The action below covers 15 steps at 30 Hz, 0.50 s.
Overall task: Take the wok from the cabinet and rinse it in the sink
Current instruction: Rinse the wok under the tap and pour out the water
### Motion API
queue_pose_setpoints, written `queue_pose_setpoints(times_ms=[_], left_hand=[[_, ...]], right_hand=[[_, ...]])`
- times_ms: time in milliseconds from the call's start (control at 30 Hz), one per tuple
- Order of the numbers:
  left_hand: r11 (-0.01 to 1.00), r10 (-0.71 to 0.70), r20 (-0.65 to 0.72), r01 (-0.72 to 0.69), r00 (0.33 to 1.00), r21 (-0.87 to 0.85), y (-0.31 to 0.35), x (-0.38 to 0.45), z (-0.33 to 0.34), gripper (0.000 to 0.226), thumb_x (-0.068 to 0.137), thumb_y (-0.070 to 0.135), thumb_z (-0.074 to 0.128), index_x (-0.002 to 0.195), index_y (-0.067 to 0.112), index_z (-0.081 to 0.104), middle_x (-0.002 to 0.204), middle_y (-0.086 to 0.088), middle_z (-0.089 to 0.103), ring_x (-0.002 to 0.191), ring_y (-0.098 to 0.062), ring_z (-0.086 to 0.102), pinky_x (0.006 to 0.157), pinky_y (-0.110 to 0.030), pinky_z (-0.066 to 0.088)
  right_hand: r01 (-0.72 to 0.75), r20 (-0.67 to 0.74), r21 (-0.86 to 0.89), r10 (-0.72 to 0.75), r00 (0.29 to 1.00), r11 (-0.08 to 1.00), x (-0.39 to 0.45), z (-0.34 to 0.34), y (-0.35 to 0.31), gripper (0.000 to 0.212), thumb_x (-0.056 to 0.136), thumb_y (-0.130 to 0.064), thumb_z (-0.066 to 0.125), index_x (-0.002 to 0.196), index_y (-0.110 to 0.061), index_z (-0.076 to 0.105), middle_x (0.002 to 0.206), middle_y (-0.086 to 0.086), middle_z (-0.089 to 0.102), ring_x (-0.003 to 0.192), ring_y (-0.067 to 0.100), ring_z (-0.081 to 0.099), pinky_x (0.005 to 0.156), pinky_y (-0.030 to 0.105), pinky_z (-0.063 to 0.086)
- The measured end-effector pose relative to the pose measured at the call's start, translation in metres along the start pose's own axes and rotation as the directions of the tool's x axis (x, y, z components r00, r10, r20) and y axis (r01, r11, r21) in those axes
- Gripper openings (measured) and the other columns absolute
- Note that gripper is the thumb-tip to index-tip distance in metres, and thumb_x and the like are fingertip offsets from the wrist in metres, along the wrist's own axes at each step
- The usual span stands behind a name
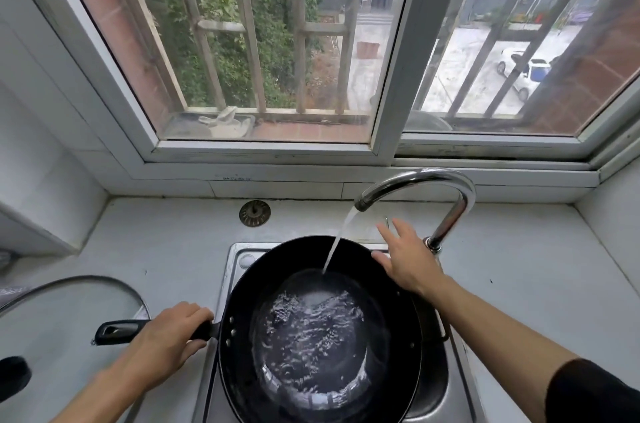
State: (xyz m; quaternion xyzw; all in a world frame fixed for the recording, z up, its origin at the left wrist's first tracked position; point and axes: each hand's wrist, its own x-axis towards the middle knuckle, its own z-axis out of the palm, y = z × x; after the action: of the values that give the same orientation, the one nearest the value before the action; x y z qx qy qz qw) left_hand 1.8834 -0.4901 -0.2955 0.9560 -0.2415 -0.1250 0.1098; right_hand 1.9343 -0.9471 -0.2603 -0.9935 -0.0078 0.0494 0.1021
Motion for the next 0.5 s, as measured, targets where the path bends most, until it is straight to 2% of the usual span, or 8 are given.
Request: queue_pose_setpoints(times_ms=[233,333,500], left_hand=[[1.0,0.022,0.005,-0.022,1.0,-0.018,0.004,0.001,-0.007,0.029,0.076,0.035,0.073,0.096,0.033,0.053,0.085,0.017,0.052,0.082,-0.009,0.052,0.068,-0.026,0.045],[1.0,0.022,-0.001,-0.022,1.0,-0.018,0.003,0.001,-0.006,0.033,0.073,0.033,0.076,0.097,0.033,0.053,0.084,0.017,0.053,0.079,-0.01,0.054,0.066,-0.026,0.046],[1.0,0.021,-0.009,-0.021,1.0,-0.016,0.004,0.002,-0.004,0.033,0.072,0.031,0.077,0.096,0.032,0.053,0.084,0.017,0.054,0.079,-0.01,0.054,0.065,-0.024,0.043]], right_hand=[[-0.024,0.022,0.04,0.023,0.999,0.999,0.015,-0.004,-0.004,0.06,0.096,-0.038,0.052,0.144,-0.008,0.033,0.15,0.014,0.032,0.138,0.028,0.028,0.111,0.035,0.028],[-0.094,-0.007,0.146,0.096,0.995,0.985,0.016,-0.006,0.003,0.058,0.096,-0.034,0.052,0.144,-0.007,0.034,0.145,0.016,0.037,0.134,0.03,0.035,0.108,0.039,0.032],[-0.181,0.086,0.222,0.166,0.982,0.958,0.02,-0.004,-0.001,0.068,0.097,-0.039,0.05,0.15,-0.009,0.021,0.155,0.017,0.022,0.143,0.031,0.023,0.114,0.041,0.025]])
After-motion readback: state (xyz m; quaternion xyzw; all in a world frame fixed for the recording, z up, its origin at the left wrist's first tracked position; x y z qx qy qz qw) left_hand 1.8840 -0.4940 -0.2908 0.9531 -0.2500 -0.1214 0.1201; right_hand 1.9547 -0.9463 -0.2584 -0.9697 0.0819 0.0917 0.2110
